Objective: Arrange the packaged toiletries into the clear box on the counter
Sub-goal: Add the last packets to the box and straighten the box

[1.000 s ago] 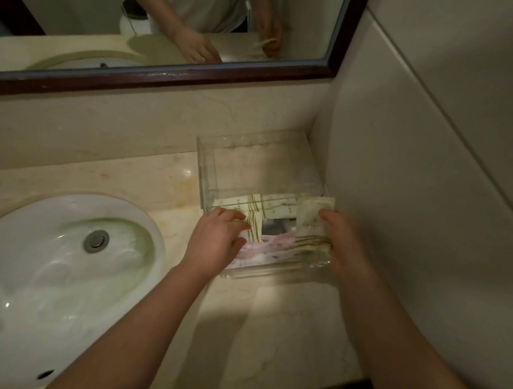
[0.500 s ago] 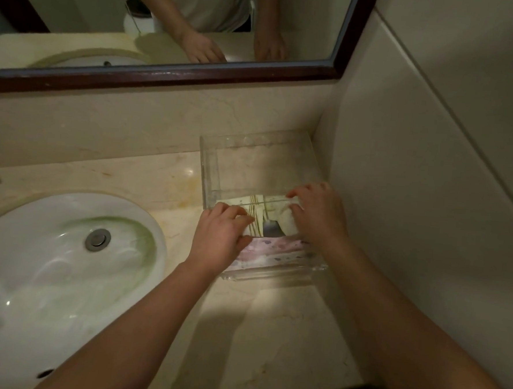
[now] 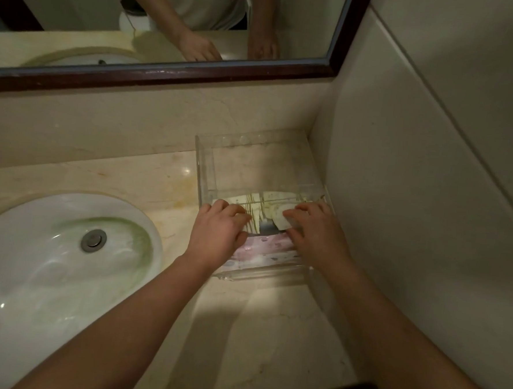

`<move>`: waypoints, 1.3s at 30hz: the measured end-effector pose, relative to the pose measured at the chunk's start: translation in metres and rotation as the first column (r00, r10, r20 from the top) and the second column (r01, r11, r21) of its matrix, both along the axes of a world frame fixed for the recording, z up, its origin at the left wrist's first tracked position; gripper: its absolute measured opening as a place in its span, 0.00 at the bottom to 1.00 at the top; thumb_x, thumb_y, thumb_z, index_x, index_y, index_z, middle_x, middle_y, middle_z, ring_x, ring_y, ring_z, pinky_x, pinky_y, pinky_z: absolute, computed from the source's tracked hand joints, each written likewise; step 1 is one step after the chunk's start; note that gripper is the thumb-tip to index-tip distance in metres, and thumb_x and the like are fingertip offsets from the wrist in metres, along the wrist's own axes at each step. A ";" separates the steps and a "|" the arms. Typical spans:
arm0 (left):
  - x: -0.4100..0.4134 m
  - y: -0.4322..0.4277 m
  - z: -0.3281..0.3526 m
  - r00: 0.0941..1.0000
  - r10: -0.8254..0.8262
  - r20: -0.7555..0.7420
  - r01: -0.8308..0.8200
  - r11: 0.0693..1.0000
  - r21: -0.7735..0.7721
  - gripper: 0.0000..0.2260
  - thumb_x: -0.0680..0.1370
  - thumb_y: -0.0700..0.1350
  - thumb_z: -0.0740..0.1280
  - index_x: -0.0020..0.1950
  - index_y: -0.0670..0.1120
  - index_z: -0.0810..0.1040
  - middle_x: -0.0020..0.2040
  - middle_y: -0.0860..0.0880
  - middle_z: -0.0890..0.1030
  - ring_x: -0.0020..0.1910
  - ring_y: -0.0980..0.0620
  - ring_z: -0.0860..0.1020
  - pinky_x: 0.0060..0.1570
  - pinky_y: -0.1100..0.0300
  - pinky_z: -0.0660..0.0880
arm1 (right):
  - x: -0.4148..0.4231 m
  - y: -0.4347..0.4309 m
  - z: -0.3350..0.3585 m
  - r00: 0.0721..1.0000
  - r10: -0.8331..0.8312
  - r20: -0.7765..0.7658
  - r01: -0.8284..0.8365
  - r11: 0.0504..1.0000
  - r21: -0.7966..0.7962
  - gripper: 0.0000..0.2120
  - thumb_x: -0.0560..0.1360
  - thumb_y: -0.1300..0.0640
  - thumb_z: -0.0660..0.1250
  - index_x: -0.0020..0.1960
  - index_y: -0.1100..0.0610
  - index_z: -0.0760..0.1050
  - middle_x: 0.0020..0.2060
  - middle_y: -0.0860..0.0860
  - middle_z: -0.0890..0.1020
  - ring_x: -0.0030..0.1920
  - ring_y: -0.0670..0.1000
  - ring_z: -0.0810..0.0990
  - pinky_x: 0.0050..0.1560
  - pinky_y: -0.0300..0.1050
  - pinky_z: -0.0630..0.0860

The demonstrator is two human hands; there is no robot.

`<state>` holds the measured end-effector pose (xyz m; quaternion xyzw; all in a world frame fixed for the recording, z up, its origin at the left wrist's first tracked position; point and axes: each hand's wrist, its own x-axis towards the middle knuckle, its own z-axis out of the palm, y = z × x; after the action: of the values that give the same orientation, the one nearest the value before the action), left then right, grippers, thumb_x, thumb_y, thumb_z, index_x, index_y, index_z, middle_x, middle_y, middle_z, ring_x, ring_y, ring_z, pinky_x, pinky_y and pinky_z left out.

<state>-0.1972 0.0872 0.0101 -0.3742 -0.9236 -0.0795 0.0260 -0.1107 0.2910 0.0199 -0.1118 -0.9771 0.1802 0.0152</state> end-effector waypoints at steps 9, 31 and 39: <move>-0.003 0.000 0.001 0.998 0.033 -0.061 -0.029 0.997 0.068 0.09 0.69 0.46 0.74 0.49 0.51 0.83 0.47 0.51 0.80 0.46 0.46 0.75 0.43 0.54 0.69 | -0.018 -0.010 -0.010 0.990 0.007 -0.141 -0.012 0.999 -0.040 0.08 0.71 0.58 0.71 0.50 0.53 0.85 0.48 0.54 0.82 0.52 0.58 0.76 0.53 0.50 0.76; -0.005 -0.006 -0.003 0.995 0.095 0.019 -0.097 0.978 0.184 0.10 0.74 0.45 0.69 0.54 0.51 0.83 0.47 0.51 0.81 0.47 0.46 0.75 0.44 0.53 0.68 | -0.024 -0.014 -0.006 0.988 -0.070 -0.138 0.042 0.981 -0.191 0.10 0.71 0.57 0.70 0.51 0.53 0.84 0.48 0.52 0.82 0.51 0.55 0.77 0.53 0.47 0.74; 0.037 -0.057 -0.012 0.501 0.414 0.760 -0.825 0.493 0.275 0.21 0.75 0.50 0.69 0.65 0.42 0.73 0.56 0.44 0.77 0.53 0.46 0.77 0.55 0.53 0.74 | 0.047 -0.008 -0.005 0.775 -0.632 -0.024 0.541 0.682 -0.492 0.19 0.75 0.52 0.68 0.62 0.58 0.74 0.57 0.56 0.79 0.56 0.56 0.77 0.58 0.51 0.74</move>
<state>-0.1598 0.0297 -0.0017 0.0891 -0.8690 -0.4715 -0.1206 -0.0640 0.2825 0.0149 -0.4022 -0.8113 0.4008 0.1394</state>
